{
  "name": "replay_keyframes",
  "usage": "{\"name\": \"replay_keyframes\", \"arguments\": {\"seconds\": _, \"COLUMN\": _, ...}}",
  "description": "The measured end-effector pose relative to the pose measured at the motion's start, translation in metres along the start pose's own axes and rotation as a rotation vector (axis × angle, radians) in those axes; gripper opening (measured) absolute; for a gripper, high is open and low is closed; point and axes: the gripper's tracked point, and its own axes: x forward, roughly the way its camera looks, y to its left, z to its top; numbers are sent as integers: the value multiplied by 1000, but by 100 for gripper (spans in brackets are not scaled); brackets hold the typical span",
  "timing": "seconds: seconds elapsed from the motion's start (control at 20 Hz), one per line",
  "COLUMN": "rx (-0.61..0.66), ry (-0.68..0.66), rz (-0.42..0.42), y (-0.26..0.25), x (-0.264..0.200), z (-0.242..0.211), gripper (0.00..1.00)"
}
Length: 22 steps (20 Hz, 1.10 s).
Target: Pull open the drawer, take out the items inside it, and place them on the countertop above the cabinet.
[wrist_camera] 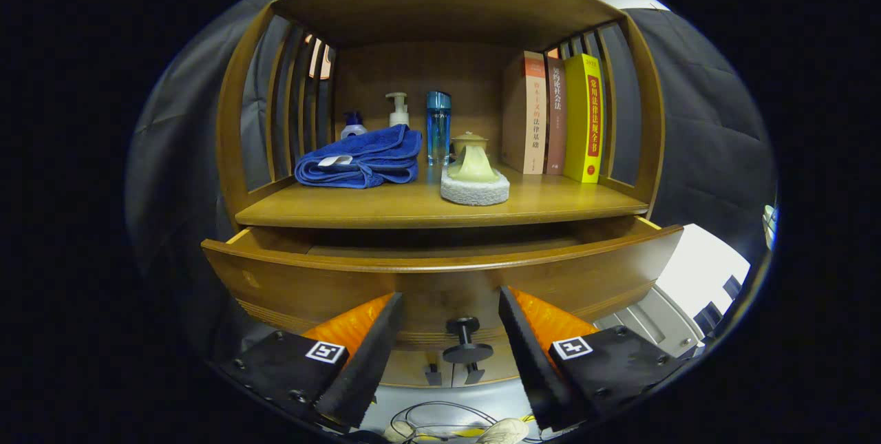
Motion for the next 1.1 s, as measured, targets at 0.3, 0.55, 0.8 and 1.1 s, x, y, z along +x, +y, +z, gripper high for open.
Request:
{"name": "replay_keyframes", "arguments": {"seconds": 0.3, "rx": -31, "ry": 14, "rz": -6, "y": 4, "x": 25, "z": 1, "gripper": 94}}
{"name": "replay_keyframes", "arguments": {"seconds": 0.55, "rx": -32, "ry": 17, "rz": -12, "y": 4, "x": 44, "z": 6, "gripper": 94}}
{"name": "replay_keyframes", "arguments": {"seconds": 0.8, "rx": -40, "ry": 14, "rz": 6, "y": 6, "x": 50, "z": 6, "gripper": 93}}
{"name": "replay_keyframes", "arguments": {"seconds": 1.1, "rx": 1, "ry": -1, "rz": 15, "y": 12, "x": 42, "z": 18, "gripper": 93}}
